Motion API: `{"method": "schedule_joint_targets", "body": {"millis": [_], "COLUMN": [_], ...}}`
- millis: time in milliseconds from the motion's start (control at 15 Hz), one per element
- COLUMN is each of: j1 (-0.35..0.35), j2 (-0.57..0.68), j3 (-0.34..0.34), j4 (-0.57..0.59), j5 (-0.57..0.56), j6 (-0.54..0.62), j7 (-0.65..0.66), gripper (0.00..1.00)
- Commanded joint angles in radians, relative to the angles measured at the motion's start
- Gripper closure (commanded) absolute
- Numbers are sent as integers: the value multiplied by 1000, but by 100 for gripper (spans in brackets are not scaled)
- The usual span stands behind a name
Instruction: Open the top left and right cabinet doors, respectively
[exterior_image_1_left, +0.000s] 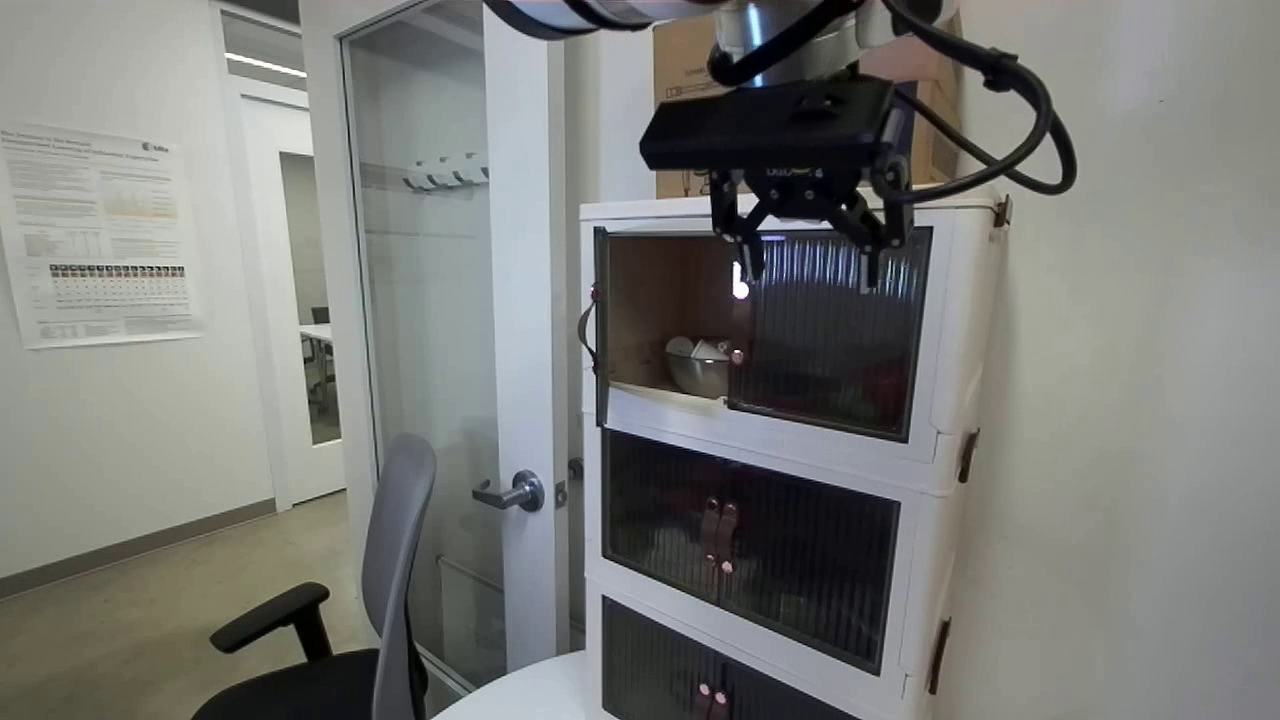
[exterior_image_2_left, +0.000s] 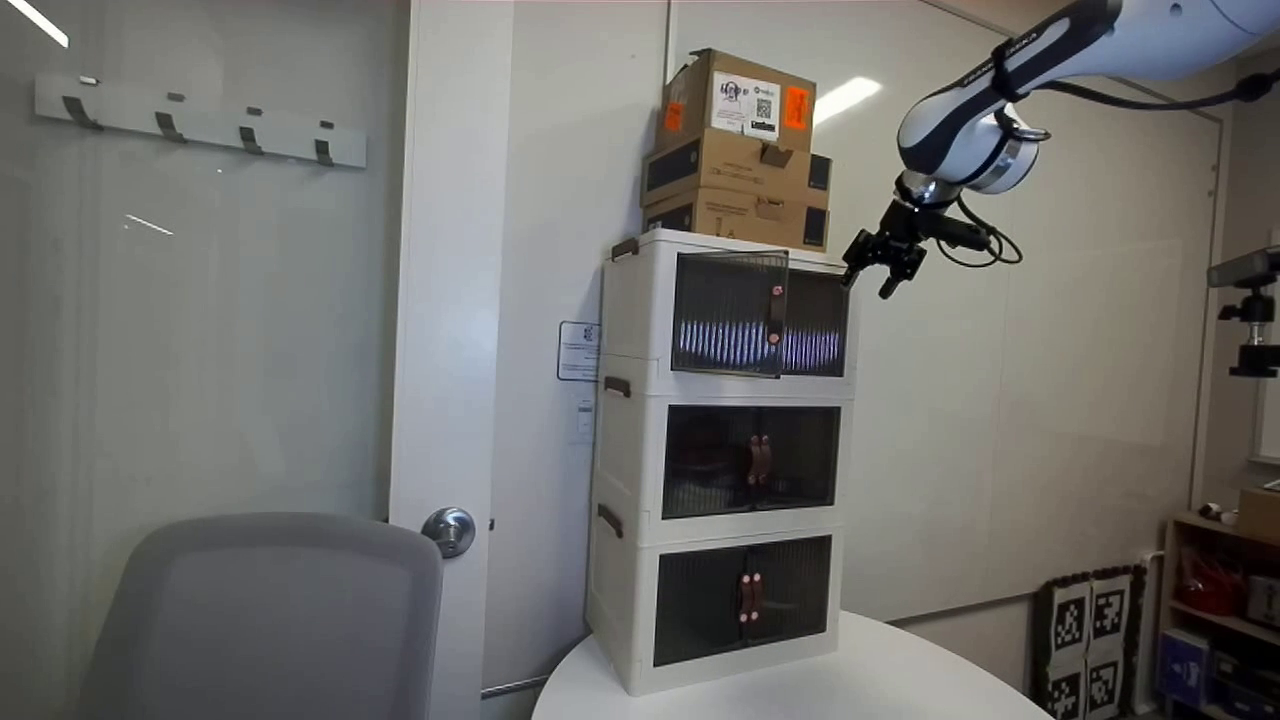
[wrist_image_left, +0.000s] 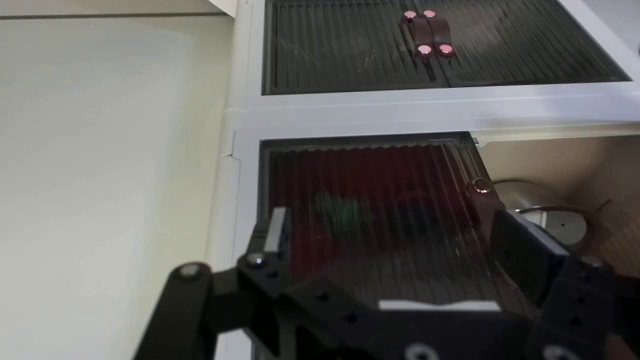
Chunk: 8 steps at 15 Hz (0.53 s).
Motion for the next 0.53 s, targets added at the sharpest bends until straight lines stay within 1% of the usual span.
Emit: {"method": "schedule_joint_targets", "body": {"millis": [0,133,267,467], "j1": [185,256,314,374], "j2": [73,101,124,153], "j3": [-158,-218,-271,-330], "j4": [139,194,233,276], "j5": [168,241,276,251], "j6": [-88,-146,-173,-183], "j7": [-124,-180,-236,-307], "gripper": [0,0,0,0]}}
